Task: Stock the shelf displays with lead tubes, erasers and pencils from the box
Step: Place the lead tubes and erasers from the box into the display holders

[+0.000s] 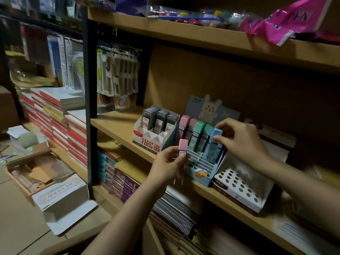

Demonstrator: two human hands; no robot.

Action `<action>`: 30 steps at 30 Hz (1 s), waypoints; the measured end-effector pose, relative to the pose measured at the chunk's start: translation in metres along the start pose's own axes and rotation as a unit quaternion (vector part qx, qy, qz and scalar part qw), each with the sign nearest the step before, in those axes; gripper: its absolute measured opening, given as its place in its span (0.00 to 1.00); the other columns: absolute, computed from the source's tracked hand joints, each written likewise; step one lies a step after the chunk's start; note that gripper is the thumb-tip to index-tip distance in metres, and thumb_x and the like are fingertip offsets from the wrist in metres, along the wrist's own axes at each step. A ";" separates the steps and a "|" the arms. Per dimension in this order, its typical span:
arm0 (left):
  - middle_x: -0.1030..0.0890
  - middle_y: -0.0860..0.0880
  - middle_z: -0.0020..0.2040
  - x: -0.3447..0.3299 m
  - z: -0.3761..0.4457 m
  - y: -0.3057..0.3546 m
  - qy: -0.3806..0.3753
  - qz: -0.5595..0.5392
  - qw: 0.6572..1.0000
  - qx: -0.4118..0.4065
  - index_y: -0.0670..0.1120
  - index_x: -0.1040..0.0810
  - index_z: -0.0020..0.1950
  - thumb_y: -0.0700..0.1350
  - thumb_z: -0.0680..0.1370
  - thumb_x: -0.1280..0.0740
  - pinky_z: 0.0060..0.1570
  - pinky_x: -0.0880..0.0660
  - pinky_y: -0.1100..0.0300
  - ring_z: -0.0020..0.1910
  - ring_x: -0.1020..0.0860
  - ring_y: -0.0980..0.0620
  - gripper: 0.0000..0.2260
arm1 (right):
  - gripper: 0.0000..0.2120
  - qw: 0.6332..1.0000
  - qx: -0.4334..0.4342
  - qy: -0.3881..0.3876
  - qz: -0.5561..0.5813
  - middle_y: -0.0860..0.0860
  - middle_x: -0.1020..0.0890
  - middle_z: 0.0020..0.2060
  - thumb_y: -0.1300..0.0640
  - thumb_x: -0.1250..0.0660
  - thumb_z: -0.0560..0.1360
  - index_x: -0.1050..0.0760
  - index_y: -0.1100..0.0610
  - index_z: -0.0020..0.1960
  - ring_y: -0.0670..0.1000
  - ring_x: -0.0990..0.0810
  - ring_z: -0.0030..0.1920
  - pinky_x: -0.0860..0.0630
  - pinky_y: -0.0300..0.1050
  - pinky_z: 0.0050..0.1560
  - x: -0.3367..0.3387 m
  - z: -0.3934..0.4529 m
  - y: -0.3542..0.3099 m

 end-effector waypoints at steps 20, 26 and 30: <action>0.17 0.47 0.49 0.001 0.003 -0.002 0.022 -0.019 1.000 -0.006 0.50 0.21 0.56 0.40 0.78 0.33 0.47 0.18 0.50 0.47 0.17 0.49 0.09 | 0.15 0.997 0.008 0.021 -0.078 0.53 0.19 0.49 0.55 0.24 0.70 0.20 0.59 0.54 0.50 0.21 0.47 0.23 0.42 0.49 -0.020 -0.002 0.000; 0.15 0.49 0.43 0.004 0.000 0.007 0.017 -0.032 0.998 -0.043 0.45 0.21 0.54 0.39 0.78 0.33 0.32 0.23 0.66 0.40 0.16 0.56 0.06 | 0.11 0.998 -0.011 -0.004 0.060 0.44 0.19 0.45 0.51 0.27 0.74 0.21 0.50 0.55 0.44 0.20 0.39 0.22 0.33 0.39 -0.017 0.000 -0.023; 0.15 0.46 0.47 0.004 0.001 0.011 -0.002 -0.007 0.998 -0.060 0.43 0.22 0.56 0.39 0.78 0.33 0.41 0.20 0.59 0.46 0.16 0.50 0.08 | 0.15 0.985 -0.029 -0.106 0.135 0.41 0.19 0.43 0.50 0.25 0.71 0.23 0.45 0.57 0.37 0.20 0.41 0.25 0.27 0.36 -0.035 0.004 -0.044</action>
Point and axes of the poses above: each hand's wrist, its own z-axis towards the middle knuckle, its own x-axis out of the back of the hand, y = z × x, the point moved 1 cm from there along z, towards the middle knuckle
